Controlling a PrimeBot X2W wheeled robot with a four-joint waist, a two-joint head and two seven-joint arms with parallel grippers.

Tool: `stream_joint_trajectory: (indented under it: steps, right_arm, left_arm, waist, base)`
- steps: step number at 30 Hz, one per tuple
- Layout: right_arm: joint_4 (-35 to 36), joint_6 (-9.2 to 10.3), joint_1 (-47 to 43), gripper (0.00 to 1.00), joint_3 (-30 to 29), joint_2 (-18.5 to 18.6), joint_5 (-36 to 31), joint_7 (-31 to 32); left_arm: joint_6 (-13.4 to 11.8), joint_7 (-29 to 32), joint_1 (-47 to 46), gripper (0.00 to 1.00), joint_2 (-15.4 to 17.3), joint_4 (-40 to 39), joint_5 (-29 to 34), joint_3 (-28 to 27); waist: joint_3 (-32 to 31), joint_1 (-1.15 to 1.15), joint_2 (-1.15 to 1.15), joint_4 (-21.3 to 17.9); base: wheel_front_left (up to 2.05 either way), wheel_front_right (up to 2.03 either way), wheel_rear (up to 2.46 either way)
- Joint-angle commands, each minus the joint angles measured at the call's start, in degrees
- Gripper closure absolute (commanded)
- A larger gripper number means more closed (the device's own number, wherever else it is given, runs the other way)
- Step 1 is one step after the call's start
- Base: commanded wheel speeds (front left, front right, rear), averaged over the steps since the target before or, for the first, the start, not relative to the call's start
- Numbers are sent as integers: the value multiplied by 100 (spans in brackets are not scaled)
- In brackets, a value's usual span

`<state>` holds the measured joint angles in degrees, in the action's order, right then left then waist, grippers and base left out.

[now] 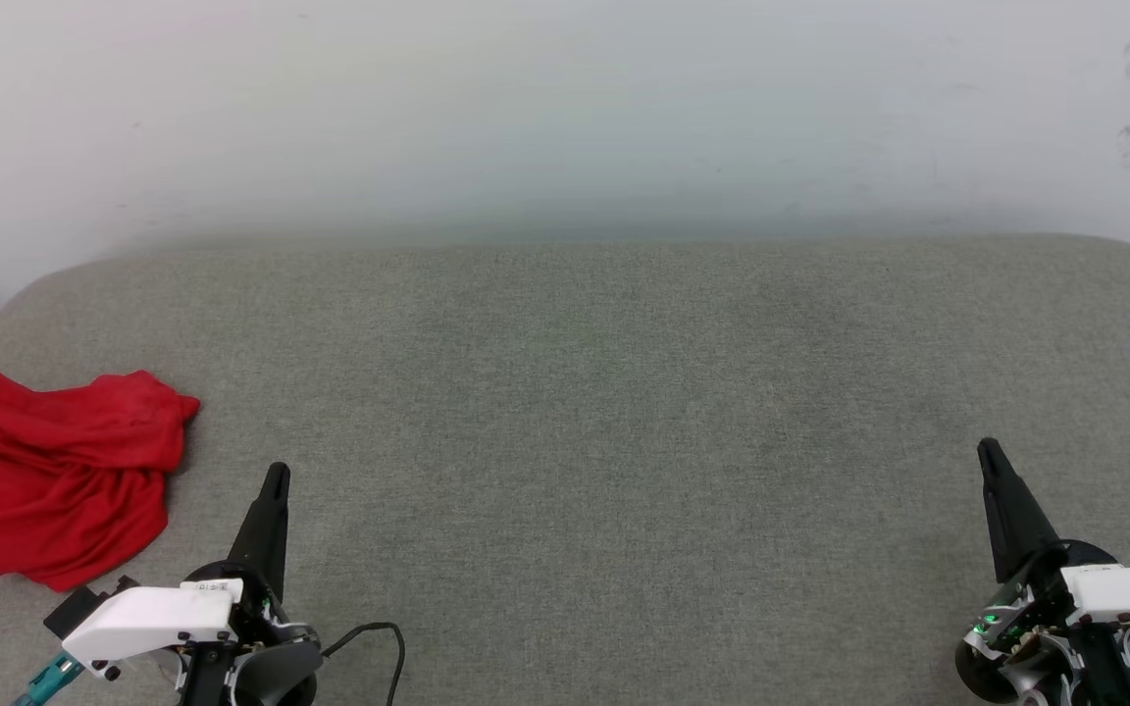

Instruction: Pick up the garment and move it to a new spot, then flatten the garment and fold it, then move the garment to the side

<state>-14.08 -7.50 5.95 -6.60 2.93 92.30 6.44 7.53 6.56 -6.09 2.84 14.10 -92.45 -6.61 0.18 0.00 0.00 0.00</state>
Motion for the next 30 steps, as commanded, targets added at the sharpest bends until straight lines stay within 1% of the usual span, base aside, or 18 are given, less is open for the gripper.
stream_joint_trajectory:
  steps: [1,30]
  right_arm:
    - [-6,2,58,100,6,-16,23,11]
    - [-6,2,58,100,6,-17,23,11]
  left_arm:
    - [17,12,-34,100,-11,-2,9,-10]
    - [17,11,-34,100,-11,-2,8,-10]
  waist:
    - [0,0,0,0]
    - [0,0,0,0]
  base:
    - [0,0,0]
    - [0,0,0]
